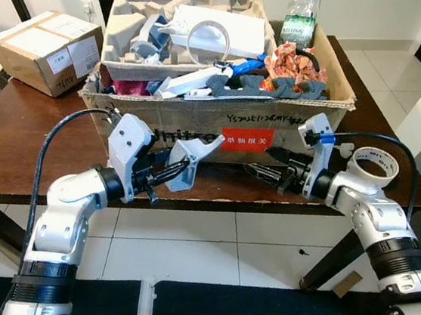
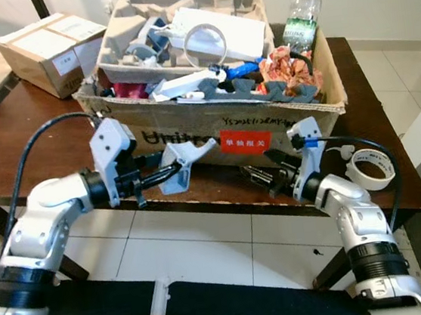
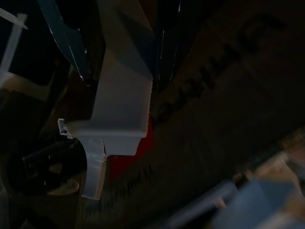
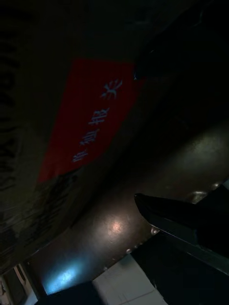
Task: Picking trash to rubbish bin
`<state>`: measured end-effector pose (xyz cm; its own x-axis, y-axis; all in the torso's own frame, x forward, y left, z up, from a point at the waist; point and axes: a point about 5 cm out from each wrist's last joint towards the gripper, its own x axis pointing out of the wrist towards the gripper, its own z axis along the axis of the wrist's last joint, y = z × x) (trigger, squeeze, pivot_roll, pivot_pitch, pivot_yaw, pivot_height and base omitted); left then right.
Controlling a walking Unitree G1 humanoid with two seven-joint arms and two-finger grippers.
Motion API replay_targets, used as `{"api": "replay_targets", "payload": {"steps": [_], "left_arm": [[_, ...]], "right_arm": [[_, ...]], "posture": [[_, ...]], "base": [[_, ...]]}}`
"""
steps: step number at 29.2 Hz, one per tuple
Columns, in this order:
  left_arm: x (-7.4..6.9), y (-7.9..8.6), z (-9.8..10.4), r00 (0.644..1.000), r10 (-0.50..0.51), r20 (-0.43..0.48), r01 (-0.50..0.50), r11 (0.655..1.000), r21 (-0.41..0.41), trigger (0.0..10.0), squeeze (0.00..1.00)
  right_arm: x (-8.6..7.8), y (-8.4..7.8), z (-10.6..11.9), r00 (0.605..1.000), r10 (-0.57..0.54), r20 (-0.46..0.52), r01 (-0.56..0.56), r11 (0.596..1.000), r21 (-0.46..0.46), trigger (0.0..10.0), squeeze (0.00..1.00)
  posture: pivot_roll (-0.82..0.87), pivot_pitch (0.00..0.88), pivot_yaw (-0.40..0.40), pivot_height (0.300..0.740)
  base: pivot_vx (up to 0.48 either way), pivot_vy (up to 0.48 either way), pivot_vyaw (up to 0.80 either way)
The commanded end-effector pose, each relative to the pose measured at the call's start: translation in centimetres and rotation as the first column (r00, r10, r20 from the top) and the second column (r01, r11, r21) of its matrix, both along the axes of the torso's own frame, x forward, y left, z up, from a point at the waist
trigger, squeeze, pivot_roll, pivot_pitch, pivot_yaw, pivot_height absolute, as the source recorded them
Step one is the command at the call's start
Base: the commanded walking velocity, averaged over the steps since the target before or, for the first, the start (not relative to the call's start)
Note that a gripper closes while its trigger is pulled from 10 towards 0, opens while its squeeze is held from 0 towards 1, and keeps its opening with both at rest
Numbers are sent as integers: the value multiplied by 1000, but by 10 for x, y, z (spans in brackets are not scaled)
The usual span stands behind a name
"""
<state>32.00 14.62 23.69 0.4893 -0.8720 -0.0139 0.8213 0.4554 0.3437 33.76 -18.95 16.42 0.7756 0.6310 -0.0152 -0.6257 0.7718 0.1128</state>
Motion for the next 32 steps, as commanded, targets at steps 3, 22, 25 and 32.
{"api": "replay_targets", "payload": {"steps": [3, 22, 25, 32], "left_arm": [[-5, -7, 25, 997, -65, 40, 69, 992, -102, 10000, 0], [9, 5, 95, 958, 98, 270, 1, 939, -344, 10000, 0], [18, 11, 99, 932, 198, 303, -88, 936, -342, 10000, 0], [34, 23, 95, 883, 367, 292, -262, 903, -342, 10000, 0]], "right_arm": [[0, -1, 3, 1000, 4, 17, -4, 1000, 28, 10000, 0], [-7, 11, 99, 932, 147, 330, -261, 906, 335, 10000, 0], [-7, 12, 103, 927, 155, 342, -269, 909, 317, 10000, 0], [-12, 15, 101, 928, 182, 325, -288, 904, 316, 10000, 0]], "posture": [[18, 152, -25, 740], [19, 153, -29, 740], [18, 150, -30, 740], [17, 151, -32, 740]], "base": [[0, 0, 0], [0, 0, 0], [0, 0, 0], [0, 0, 0]]}}
